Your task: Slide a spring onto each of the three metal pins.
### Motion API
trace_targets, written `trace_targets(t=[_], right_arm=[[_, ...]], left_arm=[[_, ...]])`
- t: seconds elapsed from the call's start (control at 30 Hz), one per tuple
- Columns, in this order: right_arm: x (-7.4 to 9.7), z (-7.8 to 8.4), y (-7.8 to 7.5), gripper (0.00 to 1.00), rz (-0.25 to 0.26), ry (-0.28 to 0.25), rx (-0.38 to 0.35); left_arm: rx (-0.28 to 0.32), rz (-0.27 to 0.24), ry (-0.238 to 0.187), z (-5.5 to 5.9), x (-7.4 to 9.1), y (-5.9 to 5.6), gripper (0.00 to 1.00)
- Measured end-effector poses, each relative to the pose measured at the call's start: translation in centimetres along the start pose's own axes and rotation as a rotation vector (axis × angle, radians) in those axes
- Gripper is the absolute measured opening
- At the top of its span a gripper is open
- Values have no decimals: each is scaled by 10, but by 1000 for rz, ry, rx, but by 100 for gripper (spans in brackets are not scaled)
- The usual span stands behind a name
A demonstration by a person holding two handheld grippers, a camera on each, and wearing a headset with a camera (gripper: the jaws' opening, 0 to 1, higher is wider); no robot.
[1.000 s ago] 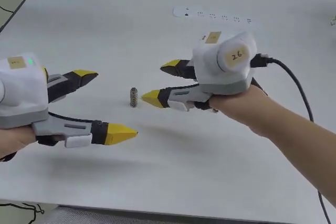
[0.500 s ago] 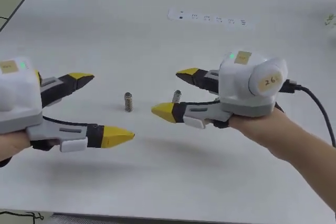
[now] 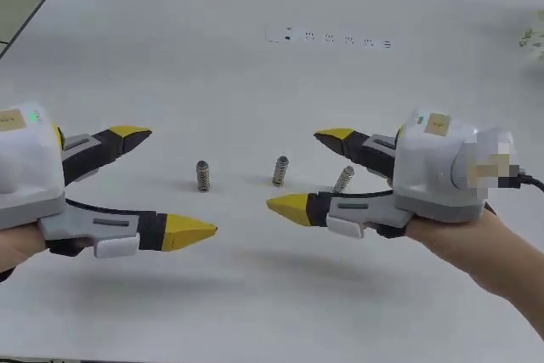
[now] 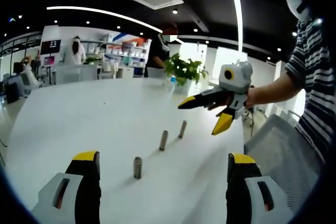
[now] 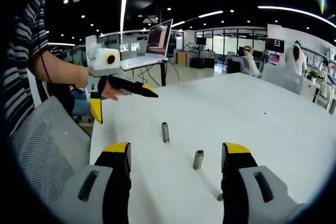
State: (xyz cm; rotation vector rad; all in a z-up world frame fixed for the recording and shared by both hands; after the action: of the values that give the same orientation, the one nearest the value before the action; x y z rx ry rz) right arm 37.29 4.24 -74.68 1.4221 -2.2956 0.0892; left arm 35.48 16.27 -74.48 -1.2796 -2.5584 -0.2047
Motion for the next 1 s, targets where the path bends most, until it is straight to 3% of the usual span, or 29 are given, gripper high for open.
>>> trace_targets(t=[0.33,0.73,1.0], right_arm=[[22,6,-7,79,29,-45,-35],[50,22,-23,90,68,-69,-91],[62,34,-25,97,75,-77,-122]], left_arm=[[-5,-2,1,-1,2,-2,98],[-7,-13,-2,-3,6,-4,98],[-2,-22,1,0,7,-4,98]])
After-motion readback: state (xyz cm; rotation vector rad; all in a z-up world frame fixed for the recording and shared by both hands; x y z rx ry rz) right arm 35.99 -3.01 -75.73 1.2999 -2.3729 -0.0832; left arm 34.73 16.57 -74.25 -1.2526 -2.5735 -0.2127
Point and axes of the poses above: the centre of the closed fingertips' face, and the gripper's own axes: x roughly backward along the fingers, y roughly to its left, z roughly out of its underside, the point moved 1 cm from there along x, roughly backward along the fingers, and after that the axes turned 10 degrees about -x, right-handed, at the moved point
